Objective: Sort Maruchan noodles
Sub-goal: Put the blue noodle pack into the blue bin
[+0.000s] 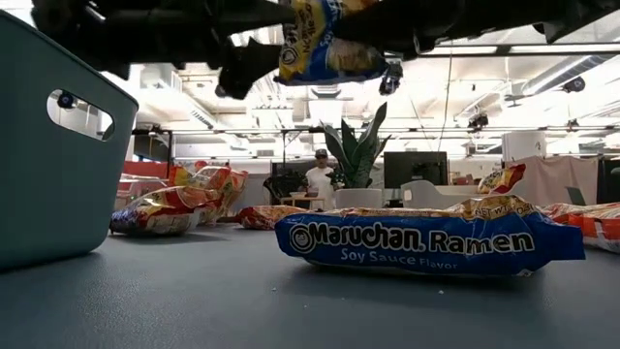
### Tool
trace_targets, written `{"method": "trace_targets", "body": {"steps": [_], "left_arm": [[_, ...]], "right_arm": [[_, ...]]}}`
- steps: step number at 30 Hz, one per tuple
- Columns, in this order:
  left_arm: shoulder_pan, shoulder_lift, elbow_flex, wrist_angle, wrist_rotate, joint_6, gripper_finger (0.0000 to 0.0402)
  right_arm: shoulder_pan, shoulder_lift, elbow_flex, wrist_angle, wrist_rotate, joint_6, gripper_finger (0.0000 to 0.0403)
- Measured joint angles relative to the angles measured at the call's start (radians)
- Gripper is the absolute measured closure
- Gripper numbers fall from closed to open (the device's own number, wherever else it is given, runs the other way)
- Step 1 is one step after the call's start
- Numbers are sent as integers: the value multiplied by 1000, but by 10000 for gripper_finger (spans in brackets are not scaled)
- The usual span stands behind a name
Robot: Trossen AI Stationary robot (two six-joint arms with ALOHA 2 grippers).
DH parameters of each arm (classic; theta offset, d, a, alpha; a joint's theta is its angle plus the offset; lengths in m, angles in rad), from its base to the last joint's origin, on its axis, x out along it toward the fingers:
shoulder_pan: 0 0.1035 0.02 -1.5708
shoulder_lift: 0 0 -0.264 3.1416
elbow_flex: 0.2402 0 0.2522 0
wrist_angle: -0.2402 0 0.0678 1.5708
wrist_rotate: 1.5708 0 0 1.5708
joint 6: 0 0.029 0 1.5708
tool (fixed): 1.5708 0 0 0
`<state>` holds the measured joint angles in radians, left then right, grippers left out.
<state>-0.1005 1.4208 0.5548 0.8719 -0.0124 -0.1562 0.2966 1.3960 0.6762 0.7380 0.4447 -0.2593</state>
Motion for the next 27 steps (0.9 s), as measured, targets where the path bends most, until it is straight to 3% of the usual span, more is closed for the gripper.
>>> {"method": "trace_targets", "body": {"steps": [8, 20, 27], "left_arm": [[-1, 104, 85, 26, 37, 24, 181], [-1, 105, 93, 22, 38, 4, 341], [-8, 94, 103, -6, 41, -14, 344]], "right_arm": [[0, 0, 2, -14, -33, -17, 301], [-2, -1, 2, -31, -22, 33, 267], [-2, -14, 2, -41, 0, 74, 219]]}}
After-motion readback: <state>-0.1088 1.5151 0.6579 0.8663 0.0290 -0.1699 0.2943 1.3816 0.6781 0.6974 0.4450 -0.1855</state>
